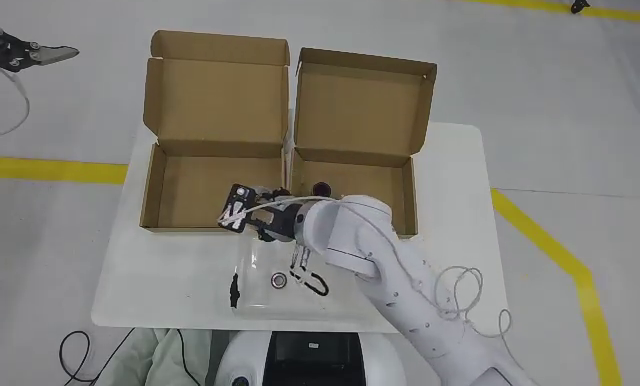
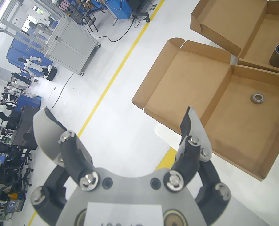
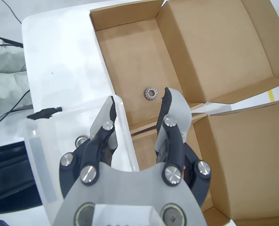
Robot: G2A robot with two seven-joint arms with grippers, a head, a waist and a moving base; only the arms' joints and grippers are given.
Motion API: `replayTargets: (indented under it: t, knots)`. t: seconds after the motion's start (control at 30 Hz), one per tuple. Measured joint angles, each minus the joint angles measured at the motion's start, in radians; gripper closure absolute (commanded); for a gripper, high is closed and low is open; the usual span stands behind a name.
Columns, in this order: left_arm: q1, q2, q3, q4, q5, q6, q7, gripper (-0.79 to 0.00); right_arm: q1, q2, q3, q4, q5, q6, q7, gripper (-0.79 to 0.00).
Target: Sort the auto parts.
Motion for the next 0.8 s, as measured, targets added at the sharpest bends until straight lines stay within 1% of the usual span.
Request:
replayTargets:
  t: [0.1,0.23,0.37,0.4,0.43,0.5,0.8]
  knots:
    - [0.000,0.000,0.000,0.000,0.000,0.000,0.000,-0.785,-0.015,0.011,0.006,-0.001,0.047,-0.072,0.045,-0.360]
    - [0.000,0.000,0.000,0.000,0.000,0.000,0.000,-0.785,-0.015,0.024,0.010,0.011,0.105,-0.148,0.093,-0.351]
    - [0.000,0.000,0.000,0.000,0.000,0.000,0.000,-0.785,-0.009,0.044,-0.018,0.008,0.121,-0.167,0.082,-0.357]
    - [0.000,0.000,0.000,0.000,0.000,0.000,0.000,-0.785,-0.007,0.050,-0.023,0.006,0.123,-0.169,0.080,-0.376]
    - [0.000,0.000,0.000,0.000,0.000,0.000,0.000,-0.785,-0.005,0.055,-0.026,0.003,0.125,-0.169,0.079,-0.376]
    - [0.000,0.000,0.000,0.000,0.000,0.000,0.000,-0.785,-0.002,0.066,-0.030,-0.005,0.132,-0.167,0.082,-0.422]
    - [0.000,0.000,0.000,0.000,0.000,0.000,0.000,-0.785,-0.001,0.069,-0.032,-0.005,0.135,-0.165,0.084,-0.422]
